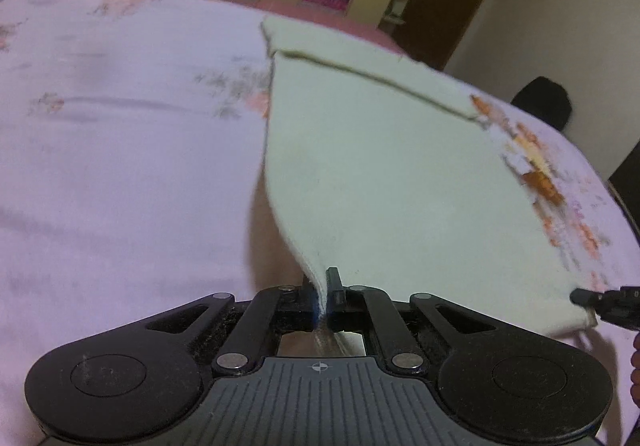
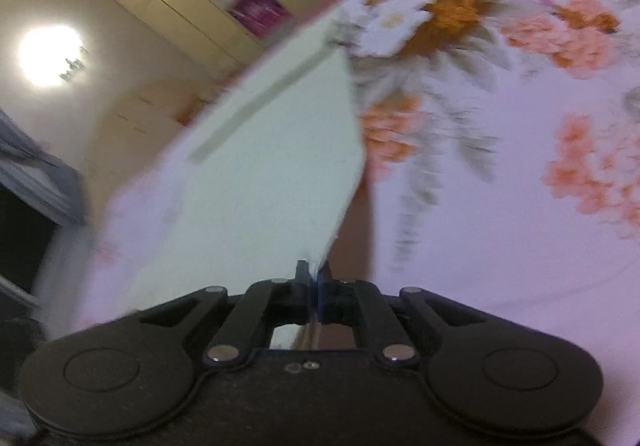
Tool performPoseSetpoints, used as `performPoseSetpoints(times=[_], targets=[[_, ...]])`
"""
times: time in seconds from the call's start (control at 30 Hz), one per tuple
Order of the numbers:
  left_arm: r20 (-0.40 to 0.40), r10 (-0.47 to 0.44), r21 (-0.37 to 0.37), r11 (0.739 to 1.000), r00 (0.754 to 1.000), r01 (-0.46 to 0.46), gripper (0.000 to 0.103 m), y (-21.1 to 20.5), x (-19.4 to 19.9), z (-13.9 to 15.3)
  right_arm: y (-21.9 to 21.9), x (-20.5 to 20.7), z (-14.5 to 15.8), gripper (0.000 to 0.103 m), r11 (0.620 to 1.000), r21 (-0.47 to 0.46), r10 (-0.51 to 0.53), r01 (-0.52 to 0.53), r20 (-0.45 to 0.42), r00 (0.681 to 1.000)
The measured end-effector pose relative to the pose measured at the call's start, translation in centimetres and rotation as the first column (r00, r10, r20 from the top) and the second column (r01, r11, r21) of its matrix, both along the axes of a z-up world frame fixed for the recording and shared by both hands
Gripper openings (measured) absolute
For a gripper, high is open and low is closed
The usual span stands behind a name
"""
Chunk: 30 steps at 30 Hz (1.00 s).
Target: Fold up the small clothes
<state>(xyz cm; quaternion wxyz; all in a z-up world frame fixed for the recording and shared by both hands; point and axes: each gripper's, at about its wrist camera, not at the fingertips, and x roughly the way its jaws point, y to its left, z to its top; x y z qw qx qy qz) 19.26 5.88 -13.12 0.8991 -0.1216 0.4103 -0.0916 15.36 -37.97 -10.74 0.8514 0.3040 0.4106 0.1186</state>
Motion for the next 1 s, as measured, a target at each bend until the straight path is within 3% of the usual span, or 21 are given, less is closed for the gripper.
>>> performPoseSetpoints(times=[0.07,0.43,0.57,0.8,1.0], targets=[[0.013,-0.005,0.006,1.0,1.0,0.005,0.004,-0.2,-0.1,0.2,0.2,0.3,-0.7,0.004,1.0,-0.015,0.002,-0.003,-0.037,0.999],[0.035,0.004,-0.007,1.0,0.999,-0.003,0.004,0.3,0.6,0.5,0.6,0.8,0.6,0.004,1.0,-0.025,0.003,-0.003,0.007,1.0],[0.079,0.037,-0.086,0.996,0.996,-0.03,0.004,1.3,2.3,2.2,0.7,2.4,2.1,0.004,0.999,-0.036,0.022,-0.021,0.043,0.999],[0.166,0.103,-0.206,0.976,0.981,-0.068,0.004,2.6,11.2,6.5,0.7,10.0,5.6,0.004,0.998,-0.04,0.054,-0.049,0.114,0.992],[0.184,0.131,-0.231,0.969,0.974,-0.087,0.004,2.1,22.6,7.8,-1.3,21.0,7.5,0.004,0.998,0.063,0.005,-0.015,0.151,0.989]])
